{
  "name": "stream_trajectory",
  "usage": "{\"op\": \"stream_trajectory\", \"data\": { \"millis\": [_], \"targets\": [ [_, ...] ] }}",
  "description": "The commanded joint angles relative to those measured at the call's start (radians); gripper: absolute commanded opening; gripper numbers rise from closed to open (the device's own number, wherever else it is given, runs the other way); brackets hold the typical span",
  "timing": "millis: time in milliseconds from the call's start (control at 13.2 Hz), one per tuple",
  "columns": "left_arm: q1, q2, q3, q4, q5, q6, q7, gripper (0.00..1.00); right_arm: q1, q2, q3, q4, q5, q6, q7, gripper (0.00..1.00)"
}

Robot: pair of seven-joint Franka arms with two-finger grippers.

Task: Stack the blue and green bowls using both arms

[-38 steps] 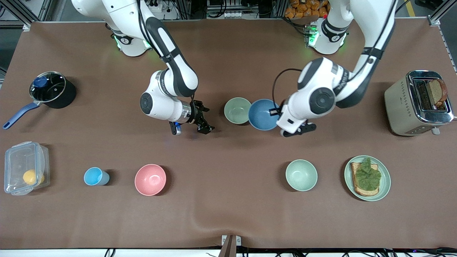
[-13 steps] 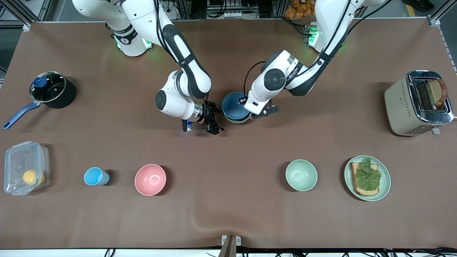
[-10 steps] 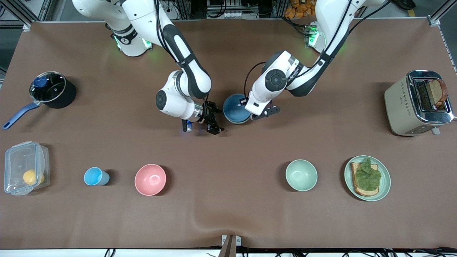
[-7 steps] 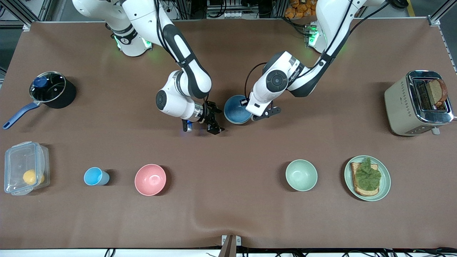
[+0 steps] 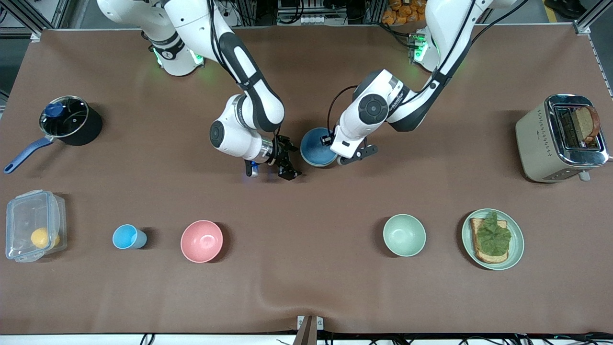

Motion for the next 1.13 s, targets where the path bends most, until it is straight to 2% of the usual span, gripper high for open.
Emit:
{"op": "stream_trajectory", "data": {
  "millis": [0,378,529,605,756,907,1058],
  "targets": [
    [0.013,-0.102,0.003,0.024,-0.013,-0.112,-0.023,1.00,0.013,0.017,-0.005,0.020,0.031,0.011,-0.017,1.00],
    [0.094,-0.277,0.007,0.054,0.048,-0.255,-0.006,1.00,-0.004,0.005,-0.007,0.017,0.016,-0.006,-0.068,1.00],
    [0.133,-0.290,0.007,0.122,0.080,-0.344,0.011,1.00,-0.002,-0.016,-0.017,0.008,-0.004,-0.006,-0.086,1.00],
    [0.134,-0.290,0.009,0.162,0.094,-0.391,0.022,1.00,-0.007,-0.035,-0.024,-0.006,-0.058,-0.007,-0.084,1.00],
    [0.168,-0.293,0.006,0.212,0.168,-0.468,0.057,1.00,-0.010,-0.062,-0.063,-0.032,-0.093,-0.071,-0.084,1.00],
    [0.177,-0.311,0.010,0.223,0.182,-0.490,0.103,1.00,-0.008,-0.082,-0.122,-0.045,-0.136,-0.163,-0.086,1.00],
    [0.222,-0.340,0.012,0.223,0.182,-0.494,0.170,1.00,-0.010,-0.113,-0.187,-0.057,-0.223,-0.269,-0.087,1.00]
  ]
}}
